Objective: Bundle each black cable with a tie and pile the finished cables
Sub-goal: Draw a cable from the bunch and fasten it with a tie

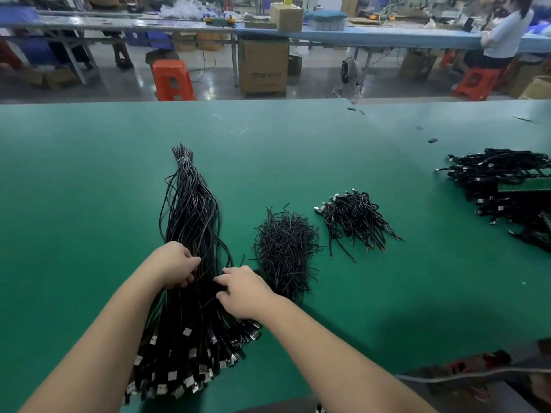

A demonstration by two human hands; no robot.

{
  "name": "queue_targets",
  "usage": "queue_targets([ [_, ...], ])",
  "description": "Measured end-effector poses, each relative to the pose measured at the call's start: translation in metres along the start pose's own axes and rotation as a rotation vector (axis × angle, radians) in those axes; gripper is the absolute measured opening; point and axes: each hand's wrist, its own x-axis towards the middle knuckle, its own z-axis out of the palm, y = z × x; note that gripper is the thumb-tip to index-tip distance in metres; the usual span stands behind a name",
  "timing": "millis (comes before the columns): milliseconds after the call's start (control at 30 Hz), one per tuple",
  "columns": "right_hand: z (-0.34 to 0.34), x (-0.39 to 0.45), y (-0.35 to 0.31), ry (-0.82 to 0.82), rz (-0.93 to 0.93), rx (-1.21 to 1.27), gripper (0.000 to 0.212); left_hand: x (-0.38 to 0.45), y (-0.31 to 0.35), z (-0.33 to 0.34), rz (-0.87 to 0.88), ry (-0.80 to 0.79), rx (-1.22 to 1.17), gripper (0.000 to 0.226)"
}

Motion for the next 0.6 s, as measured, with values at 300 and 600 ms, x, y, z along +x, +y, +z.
queue_targets([
  [300, -0.017, -0.017, -0.015, 0.292, 0.010, 0.627, 0.034, -0.024, 0.025, -0.030, 0.112, 0.031, -0.594, 0.026],
  [600, -0.039, -0.039, -0.040, -0.068, -0.030, 1.594, 0.037, -0.021, 0.049, -0.024, 0.115, 0.078, -1.047, 0.022],
])
